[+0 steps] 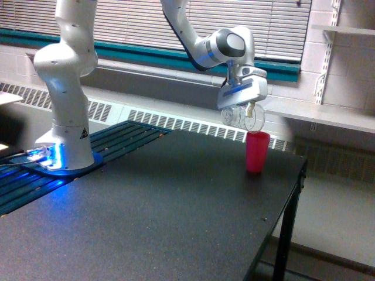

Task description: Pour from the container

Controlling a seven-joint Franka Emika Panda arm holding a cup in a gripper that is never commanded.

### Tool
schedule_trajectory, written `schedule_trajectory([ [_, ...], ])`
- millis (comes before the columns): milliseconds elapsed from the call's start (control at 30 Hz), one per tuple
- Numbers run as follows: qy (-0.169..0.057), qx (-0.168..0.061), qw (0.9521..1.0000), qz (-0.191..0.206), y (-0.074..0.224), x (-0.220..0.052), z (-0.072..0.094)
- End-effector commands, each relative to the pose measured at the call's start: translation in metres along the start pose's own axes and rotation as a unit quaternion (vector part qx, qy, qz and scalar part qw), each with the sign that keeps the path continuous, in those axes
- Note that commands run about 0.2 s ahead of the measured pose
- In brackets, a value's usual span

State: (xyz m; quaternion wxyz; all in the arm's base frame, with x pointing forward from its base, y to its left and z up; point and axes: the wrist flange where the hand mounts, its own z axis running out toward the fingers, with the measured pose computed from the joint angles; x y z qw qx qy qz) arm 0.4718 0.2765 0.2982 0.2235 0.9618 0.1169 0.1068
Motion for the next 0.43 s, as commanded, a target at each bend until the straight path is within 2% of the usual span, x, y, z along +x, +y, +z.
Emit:
schedule_trajectory([
  [33,0.01,0.007,0.9998,0.018,0.013,0.001,-0.01],
  [433,0.028,0.024,0.998,0.052,0.03,-0.011,-0.019],
])
